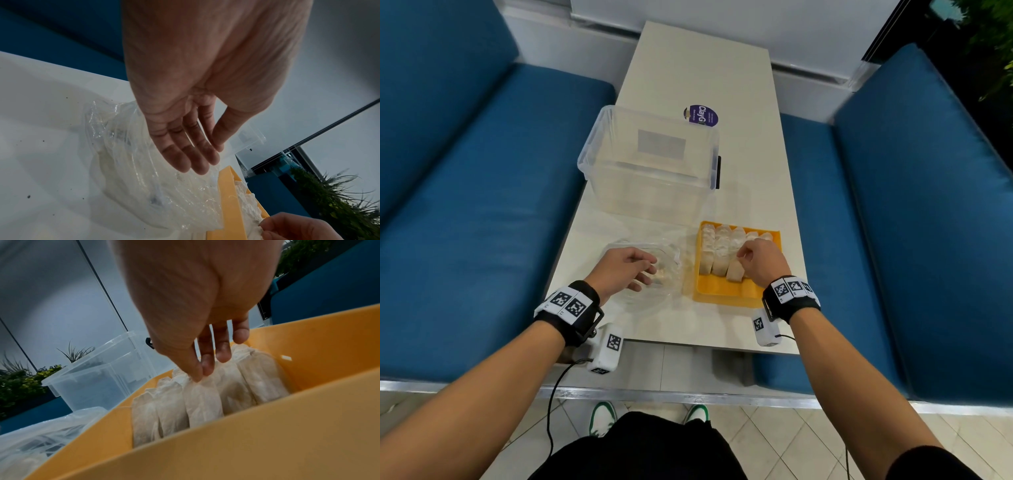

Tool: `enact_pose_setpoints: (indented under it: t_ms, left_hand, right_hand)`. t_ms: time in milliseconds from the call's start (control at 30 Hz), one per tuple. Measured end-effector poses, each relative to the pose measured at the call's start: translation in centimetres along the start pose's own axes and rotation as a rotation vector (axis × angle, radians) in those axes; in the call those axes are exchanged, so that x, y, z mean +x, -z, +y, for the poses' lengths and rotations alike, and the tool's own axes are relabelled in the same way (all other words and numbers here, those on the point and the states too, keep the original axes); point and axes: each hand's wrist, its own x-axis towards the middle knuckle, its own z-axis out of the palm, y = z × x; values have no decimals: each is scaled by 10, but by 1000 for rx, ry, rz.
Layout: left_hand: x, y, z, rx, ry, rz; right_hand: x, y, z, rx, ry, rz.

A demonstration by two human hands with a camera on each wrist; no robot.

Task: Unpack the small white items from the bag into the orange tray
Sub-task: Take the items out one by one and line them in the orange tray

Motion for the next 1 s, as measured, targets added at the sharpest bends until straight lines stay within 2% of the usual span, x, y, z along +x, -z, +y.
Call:
enact_pose_setpoints:
  t_ms: [300,467,600,700,833,1000]
  left_hand:
    - [2,-2,1,2,-12,-4]
    - [3,0,5,74,-50,39]
    - [9,1,2,454,-194,135]
    - [16,1,-4,703,-225,97]
    - [24,-6,-16,958,-196,24]
    - [30,-11,-23,1101,-177,51]
  right_hand:
    - [-1,1,0,46,1,17]
    - [-5,10,-21,130,68,131]
    - [-14,14,-71,269,232,154]
    - [-18,3,-108,311,351,57]
    - [-19,-28,-136,171,379,-129]
    - [-18,-65,-151,-240,339,-225]
